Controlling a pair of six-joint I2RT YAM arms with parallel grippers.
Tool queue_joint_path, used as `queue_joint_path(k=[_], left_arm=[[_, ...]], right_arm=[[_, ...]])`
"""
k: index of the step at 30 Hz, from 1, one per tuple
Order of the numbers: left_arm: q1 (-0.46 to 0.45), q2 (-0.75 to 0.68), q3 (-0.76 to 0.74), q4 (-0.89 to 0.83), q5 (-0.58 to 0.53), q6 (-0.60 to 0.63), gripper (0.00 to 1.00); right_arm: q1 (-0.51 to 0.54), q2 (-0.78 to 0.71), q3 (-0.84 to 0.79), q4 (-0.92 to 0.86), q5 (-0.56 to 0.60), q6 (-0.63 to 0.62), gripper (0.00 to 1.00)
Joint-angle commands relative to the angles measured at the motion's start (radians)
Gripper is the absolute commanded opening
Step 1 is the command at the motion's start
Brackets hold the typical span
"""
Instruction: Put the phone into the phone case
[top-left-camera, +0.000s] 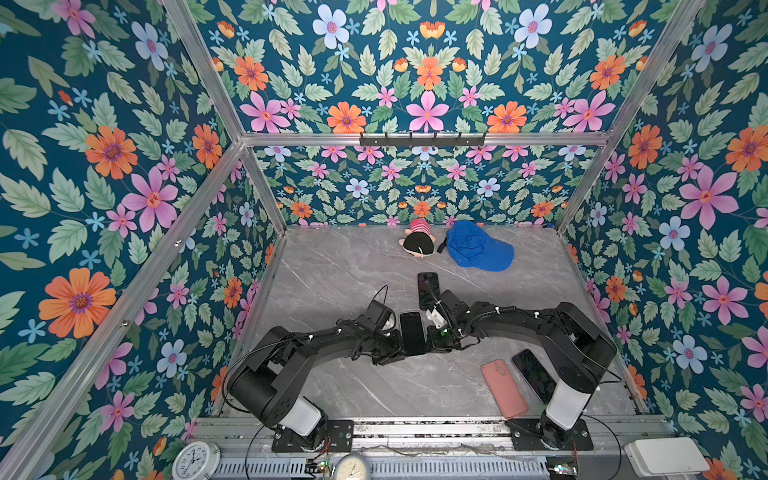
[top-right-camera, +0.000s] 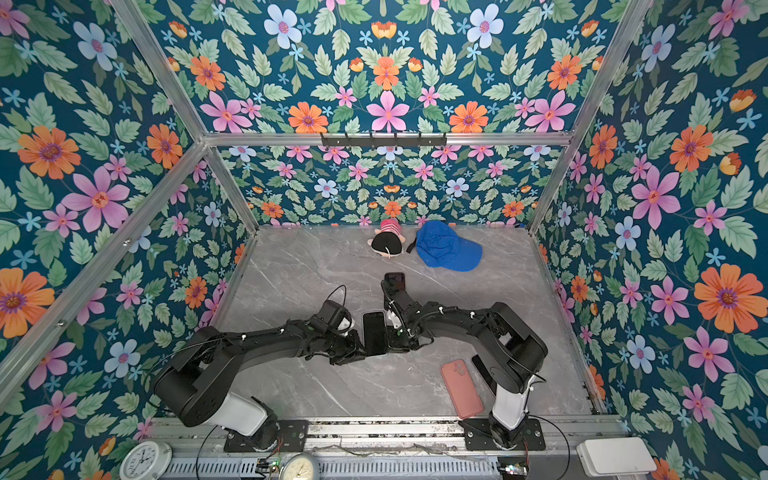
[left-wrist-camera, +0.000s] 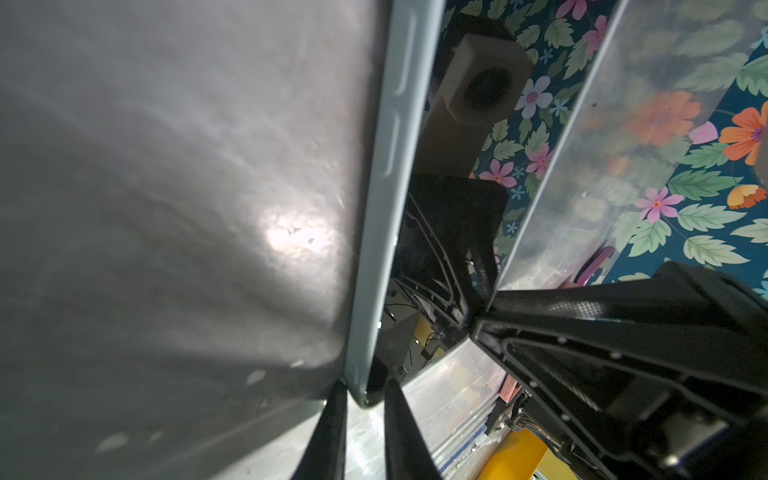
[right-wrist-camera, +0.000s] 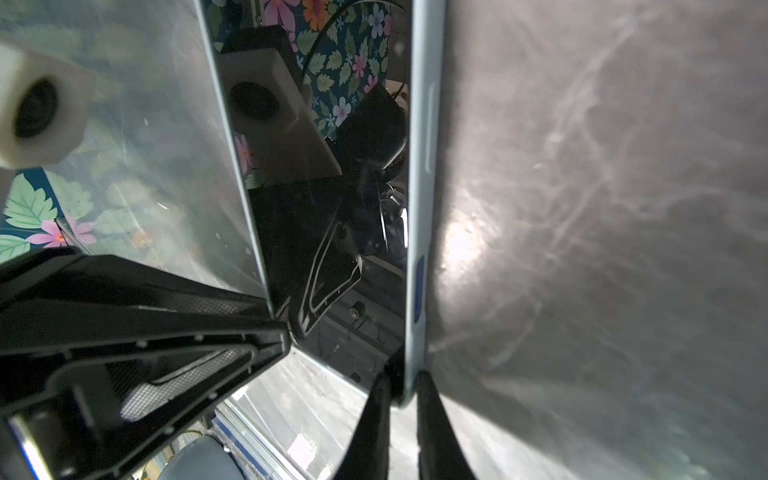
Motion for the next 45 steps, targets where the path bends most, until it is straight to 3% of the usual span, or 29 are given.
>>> queue_joint_path(k=[1, 21, 35, 40, 45], left_arm=[[0.000, 0.001, 0.005, -0.017, -0.008, 0.013, 0.19], [-0.001, 0.003, 0.011, -0.017, -0.007, 0.020, 0.01], [-0.002, -0.013, 0.018, -0.040, -0.017, 0.031, 0.00], [-0.002, -0.055, 0.035, -0.097, -0.042, 0.062, 0.12], [0.023, -0.032, 0.131, -0.192, -0.079, 0.134, 0.28]], right_arm=[[0.002, 0.003, 0.000, 0.015, -0.012, 0.012, 0.13], [0.002, 0.002, -0.004, 0.026, -0.017, 0.016, 0.09], [0.002, -0.044, -0.003, -0.008, 0.011, 0.010, 0.10], [-0.016, -0.085, 0.020, -0.059, 0.037, -0.017, 0.22], [-0.052, -0.115, 0.069, -0.108, 0.085, -0.068, 0.27]])
